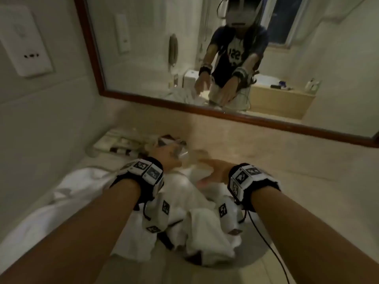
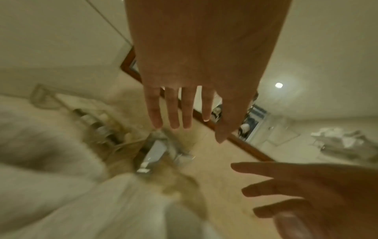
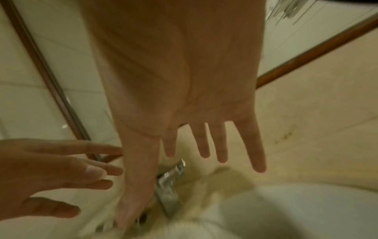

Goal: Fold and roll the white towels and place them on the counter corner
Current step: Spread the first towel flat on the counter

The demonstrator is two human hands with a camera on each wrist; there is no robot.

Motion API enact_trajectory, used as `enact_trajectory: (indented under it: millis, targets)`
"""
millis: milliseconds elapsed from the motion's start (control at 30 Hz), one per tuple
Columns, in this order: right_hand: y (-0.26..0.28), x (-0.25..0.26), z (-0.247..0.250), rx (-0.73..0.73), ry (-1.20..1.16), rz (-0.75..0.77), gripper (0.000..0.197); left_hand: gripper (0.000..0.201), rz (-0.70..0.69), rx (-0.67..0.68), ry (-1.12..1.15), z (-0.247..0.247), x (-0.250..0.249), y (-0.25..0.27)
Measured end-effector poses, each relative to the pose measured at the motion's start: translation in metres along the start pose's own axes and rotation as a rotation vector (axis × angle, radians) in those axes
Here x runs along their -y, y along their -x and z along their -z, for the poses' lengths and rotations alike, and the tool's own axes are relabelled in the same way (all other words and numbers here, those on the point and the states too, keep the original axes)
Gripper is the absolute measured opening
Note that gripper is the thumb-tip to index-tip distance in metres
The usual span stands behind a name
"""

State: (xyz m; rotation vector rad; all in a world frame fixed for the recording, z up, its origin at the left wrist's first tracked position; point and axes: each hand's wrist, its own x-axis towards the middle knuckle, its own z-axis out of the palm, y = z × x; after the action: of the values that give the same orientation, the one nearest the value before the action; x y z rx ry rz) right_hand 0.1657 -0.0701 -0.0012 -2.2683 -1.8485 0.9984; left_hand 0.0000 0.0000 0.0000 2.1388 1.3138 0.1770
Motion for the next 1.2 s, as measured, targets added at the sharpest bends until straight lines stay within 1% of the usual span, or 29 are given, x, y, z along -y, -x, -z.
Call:
enact_trajectory:
  millis: [67, 133, 167, 200, 233, 300, 367, 433, 500, 567, 633, 700, 767, 800, 833, 900, 933, 1000, 1067, 1100, 1167, 1200]
  targets:
    - [-0.022, -0.012, -0.039, 0.105, 0.070, 0.001, 0.089, 0.065, 0.010, 0.082, -0.112, -0.023, 0.026, 0.000]
    - [-0.045, -0.031, -0.085, 0.189, 0.181, -0.048, 0.103, 0.076, 0.043, 0.189, -0.151, -0.049, 0.050, 0.006]
    - [-0.058, -0.042, -0.108, 0.220, 0.210, -0.076, 0.105, 0.079, 0.035, 0.234, -0.183, -0.060, 0.058, 0.009]
    - [-0.065, -0.049, -0.125, 0.218, 0.237, -0.093, 0.101, 0.080, 0.014, 0.267, -0.239, -0.068, 0.063, 0.012]
    - [-0.074, -0.058, -0.142, 0.210, 0.249, -0.106, 0.093, 0.081, -0.002, 0.280, -0.282, -0.075, 0.068, 0.012]
    - [-0.071, -0.057, -0.151, 0.181, 0.230, -0.122, 0.074, 0.083, -0.005, 0.278, -0.341, -0.079, 0.070, 0.014]
    - [-0.065, -0.053, -0.147, 0.160, 0.202, -0.118, 0.061, 0.086, -0.026, 0.294, -0.444, -0.085, 0.074, 0.010]
    - [-0.056, -0.049, -0.127, 0.156, 0.198, -0.115, 0.054, 0.091, -0.076, 0.309, -0.534, -0.088, 0.069, 0.008]
    - [-0.044, -0.049, -0.103, 0.141, 0.150, -0.127, 0.053, 0.095, -0.120, 0.345, -0.546, -0.089, 0.055, 0.007]
    - [-0.025, -0.053, -0.079, 0.124, 0.115, -0.134, 0.054, 0.096, -0.148, 0.399, -0.541, -0.088, 0.030, 0.007]
    - [-0.003, -0.061, -0.051, 0.085, 0.111, -0.165, 0.055, 0.095, -0.194, 0.413, -0.489, -0.093, 0.005, 0.002]
    - [0.024, -0.066, -0.019, 0.022, 0.042, -0.189, 0.059, 0.094, -0.236, 0.426, -0.374, -0.098, -0.022, -0.001]
    - [0.049, -0.076, 0.011, -0.053, -0.016, -0.177, 0.053, 0.089, -0.325, 0.504, -0.273, -0.108, -0.054, -0.004]
    - [0.062, -0.081, 0.025, -0.096, -0.027, -0.175, 0.051, 0.081, -0.382, 0.523, -0.271, -0.114, -0.072, -0.004]
    - [0.074, -0.088, 0.038, -0.147, -0.036, -0.177, 0.051, 0.069, -0.420, 0.500, -0.311, -0.121, -0.086, -0.007]
    - [0.098, -0.101, 0.062, -0.239, -0.030, -0.180, 0.050, 0.042, -0.401, 0.350, -0.405, -0.123, -0.114, -0.010]
    - [0.110, -0.109, 0.074, -0.281, -0.026, -0.183, 0.049, 0.033, -0.397, 0.270, -0.441, -0.123, -0.127, -0.013]
    - [0.135, -0.126, 0.097, -0.385, -0.018, -0.183, 0.046, 0.022, -0.421, 0.177, -0.435, -0.110, -0.161, -0.019]
    - [0.159, -0.145, 0.125, -0.527, -0.016, -0.160, 0.044, 0.026, -0.483, 0.065, -0.313, -0.089, -0.203, -0.025]
    - [0.170, -0.152, 0.141, -0.609, -0.012, -0.153, 0.045, 0.030, -0.536, -0.022, -0.293, -0.078, -0.223, -0.029]
    - [0.193, -0.165, 0.176, -0.767, 0.031, -0.181, 0.050, 0.041, -0.631, -0.180, -0.280, -0.059, -0.265, -0.036]
    - [0.205, -0.172, 0.194, -0.843, 0.054, -0.193, 0.053, 0.043, -0.700, -0.222, -0.233, -0.052, -0.285, -0.038]
